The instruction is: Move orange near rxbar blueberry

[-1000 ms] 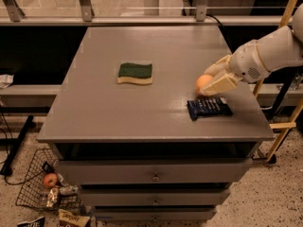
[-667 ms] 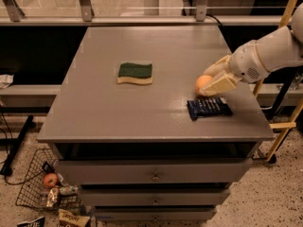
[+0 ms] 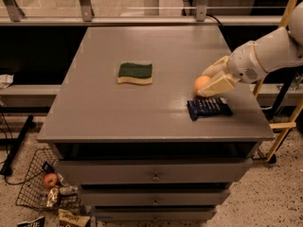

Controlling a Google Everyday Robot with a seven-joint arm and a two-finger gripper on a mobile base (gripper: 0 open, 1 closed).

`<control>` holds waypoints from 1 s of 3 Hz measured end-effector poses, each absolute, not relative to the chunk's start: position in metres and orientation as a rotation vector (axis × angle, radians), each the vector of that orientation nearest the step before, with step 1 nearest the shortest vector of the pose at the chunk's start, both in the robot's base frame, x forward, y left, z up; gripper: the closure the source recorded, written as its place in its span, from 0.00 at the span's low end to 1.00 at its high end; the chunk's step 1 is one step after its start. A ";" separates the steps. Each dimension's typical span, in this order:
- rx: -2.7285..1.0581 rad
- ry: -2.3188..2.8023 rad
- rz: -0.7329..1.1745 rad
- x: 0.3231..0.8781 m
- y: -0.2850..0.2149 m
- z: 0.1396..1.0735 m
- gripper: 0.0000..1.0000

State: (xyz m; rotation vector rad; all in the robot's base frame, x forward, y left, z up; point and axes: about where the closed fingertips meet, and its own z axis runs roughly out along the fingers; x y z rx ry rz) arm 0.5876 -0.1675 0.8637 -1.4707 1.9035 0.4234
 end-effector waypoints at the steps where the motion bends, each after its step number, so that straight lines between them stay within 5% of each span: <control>1: -1.474 1.902 0.427 0.588 -0.165 0.863 0.05; 3: -1.477 1.902 0.430 0.588 -0.164 0.862 0.00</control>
Offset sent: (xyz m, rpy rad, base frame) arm 0.0001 0.0018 -0.0010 0.0004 0.0018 0.0033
